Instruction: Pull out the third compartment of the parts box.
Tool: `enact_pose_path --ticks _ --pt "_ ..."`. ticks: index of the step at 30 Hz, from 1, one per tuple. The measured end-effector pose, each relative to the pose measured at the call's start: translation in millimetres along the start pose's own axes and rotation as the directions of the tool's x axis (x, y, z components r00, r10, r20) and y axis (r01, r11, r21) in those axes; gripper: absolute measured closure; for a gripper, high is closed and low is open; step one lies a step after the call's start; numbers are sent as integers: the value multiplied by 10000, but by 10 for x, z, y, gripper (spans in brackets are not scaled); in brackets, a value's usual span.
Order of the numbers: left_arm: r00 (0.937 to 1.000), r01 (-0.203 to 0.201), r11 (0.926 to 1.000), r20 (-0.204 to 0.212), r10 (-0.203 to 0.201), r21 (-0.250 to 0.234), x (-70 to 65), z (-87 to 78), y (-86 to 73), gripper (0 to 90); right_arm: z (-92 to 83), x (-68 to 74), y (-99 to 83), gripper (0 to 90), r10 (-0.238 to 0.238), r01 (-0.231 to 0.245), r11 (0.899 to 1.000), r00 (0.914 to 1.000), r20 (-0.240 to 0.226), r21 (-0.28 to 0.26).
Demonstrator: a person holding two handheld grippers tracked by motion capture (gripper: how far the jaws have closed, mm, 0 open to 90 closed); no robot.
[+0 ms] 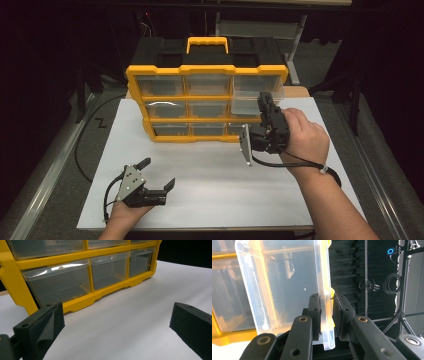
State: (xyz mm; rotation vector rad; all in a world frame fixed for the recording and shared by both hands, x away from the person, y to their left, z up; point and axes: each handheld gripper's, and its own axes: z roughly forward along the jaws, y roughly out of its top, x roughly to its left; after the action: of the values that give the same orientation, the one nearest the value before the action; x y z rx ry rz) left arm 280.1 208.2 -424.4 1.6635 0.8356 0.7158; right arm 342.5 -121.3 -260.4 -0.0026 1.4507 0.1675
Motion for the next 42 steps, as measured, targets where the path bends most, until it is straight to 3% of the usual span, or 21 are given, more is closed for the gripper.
enact_pose_path --ticks 13,30,42 --pt "10000 -5 10000 20 6 -47 4 -2 1 5 -169 -4 12 793 -48 51 9998 9999 153 -195" --pt "10000 -4 10000 86 5 -23 -7 6 2 5 -199 52 -1 793 -278 285 9993 9993 267 -259" --pt "10000 9 10000 85 -9 -12 -7 4 0 5 -196 51 -18 790 -136 141 9997 9997 221 -204"
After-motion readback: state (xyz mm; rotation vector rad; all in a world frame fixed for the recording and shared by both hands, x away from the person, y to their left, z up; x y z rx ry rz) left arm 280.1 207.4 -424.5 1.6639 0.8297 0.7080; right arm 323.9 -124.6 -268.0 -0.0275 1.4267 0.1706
